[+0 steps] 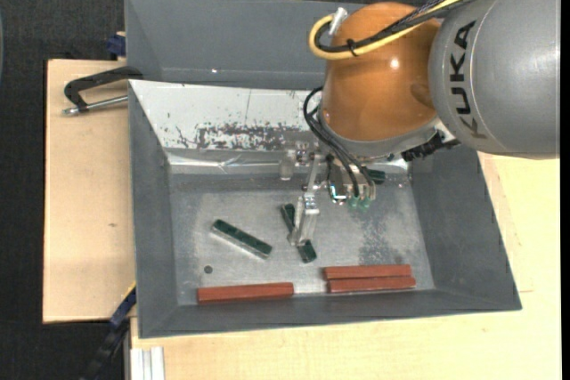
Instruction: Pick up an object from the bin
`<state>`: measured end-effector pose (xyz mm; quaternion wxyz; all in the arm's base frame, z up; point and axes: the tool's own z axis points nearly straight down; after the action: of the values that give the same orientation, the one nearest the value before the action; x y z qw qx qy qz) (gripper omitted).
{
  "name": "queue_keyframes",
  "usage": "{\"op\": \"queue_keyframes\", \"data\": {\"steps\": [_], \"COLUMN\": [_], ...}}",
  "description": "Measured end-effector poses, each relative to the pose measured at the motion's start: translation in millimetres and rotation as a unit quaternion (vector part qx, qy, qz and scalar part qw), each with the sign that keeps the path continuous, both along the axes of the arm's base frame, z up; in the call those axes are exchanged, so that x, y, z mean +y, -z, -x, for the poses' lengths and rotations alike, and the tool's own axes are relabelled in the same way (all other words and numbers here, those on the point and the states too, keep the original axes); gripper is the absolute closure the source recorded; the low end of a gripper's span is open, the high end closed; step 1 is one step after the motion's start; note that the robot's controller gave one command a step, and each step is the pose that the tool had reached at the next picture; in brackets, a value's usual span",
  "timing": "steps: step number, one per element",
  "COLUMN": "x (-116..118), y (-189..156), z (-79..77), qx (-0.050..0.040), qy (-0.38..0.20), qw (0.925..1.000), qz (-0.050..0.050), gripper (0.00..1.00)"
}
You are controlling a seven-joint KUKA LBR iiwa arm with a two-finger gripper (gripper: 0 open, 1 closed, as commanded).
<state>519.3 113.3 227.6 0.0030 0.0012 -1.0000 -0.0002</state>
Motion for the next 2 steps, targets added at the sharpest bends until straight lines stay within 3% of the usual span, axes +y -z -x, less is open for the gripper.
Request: {"op": "queue_keyframes", "data": {"steps": [1, 2], "x": [-0.6, -1.9], "y": [-3.7, 44.4], "z": [-1.6, -8.3], "qx": [-0.0039, -0.0072], "qy": [0.001, 0.027], "qw": [1.0, 0.9996], "qz": [-0.001, -0.001], "gripper": [0.0, 0.0]}}
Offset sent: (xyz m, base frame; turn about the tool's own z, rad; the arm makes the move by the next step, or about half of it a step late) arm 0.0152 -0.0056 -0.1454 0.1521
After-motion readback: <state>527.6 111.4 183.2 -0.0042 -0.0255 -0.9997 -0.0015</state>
